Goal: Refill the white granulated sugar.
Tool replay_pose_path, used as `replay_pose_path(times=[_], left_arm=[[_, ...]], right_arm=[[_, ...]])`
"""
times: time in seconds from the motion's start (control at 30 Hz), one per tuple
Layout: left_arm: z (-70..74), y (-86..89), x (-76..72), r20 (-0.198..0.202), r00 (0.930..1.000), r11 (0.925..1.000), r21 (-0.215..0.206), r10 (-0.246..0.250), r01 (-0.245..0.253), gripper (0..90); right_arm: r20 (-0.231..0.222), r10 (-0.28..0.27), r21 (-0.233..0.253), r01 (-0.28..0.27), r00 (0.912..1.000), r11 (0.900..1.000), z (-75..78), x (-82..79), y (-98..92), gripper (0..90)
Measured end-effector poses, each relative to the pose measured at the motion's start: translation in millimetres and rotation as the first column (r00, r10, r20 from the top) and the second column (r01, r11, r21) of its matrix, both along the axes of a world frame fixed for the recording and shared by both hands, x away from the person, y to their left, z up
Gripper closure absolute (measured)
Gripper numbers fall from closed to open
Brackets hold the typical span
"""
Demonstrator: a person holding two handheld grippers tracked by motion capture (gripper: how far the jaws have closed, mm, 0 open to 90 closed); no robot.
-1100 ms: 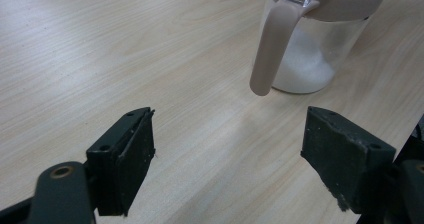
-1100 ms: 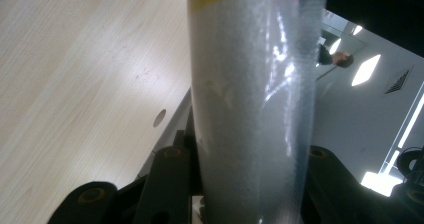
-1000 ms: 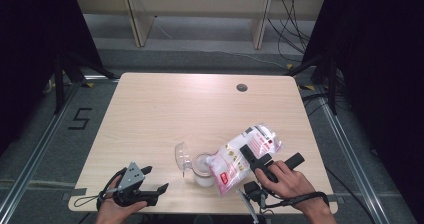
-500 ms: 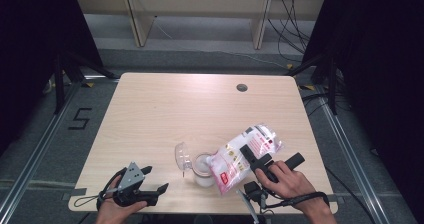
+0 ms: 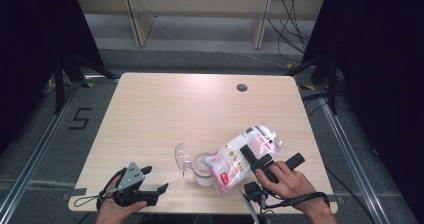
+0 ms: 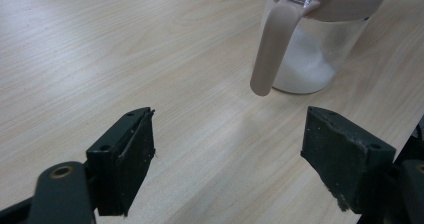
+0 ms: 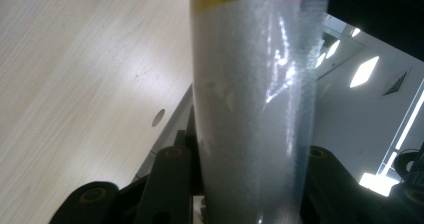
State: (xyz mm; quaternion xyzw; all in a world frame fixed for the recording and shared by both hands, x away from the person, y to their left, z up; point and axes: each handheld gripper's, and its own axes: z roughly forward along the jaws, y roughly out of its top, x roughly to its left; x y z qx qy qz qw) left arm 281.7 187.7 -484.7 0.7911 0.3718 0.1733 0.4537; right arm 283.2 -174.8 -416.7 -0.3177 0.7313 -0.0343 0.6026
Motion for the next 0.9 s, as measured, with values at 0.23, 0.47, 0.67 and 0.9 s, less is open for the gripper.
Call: replay_pose_path(times=[0.23,0.47,0.67,0.9], left_arm=[[0.0,0.1,0.0,0.000,1.0000,1.0000,-0.001,0.001,-0.001,20.4],[0.3,0.4,0.1,0.003,1.0000,1.0000,0.002,-0.001,0.001,20.4],[0.4,0.5,0.1,0.004,1.0000,1.0000,0.002,0.000,0.000,20.4],[0.4,0.5,0.1,0.004,1.0000,1.0000,0.002,0.000,0.000,20.4]], right_arm=[[0.004,0.003,-0.003,-0.003,1.0000,1.000,1.4,-0.6,0.1,71.2],[0.004,0.009,-0.017,-0.009,0.9999,1.000,1.9,-0.5,1.0,71.5],[0.008,0.009,-0.024,-0.009,0.9999,1.000,2.4,-0.3,0.6,71.6],[0.014,-0.001,-0.054,0.002,0.9999,0.999,6.0,-0.8,0.7,71.7]])
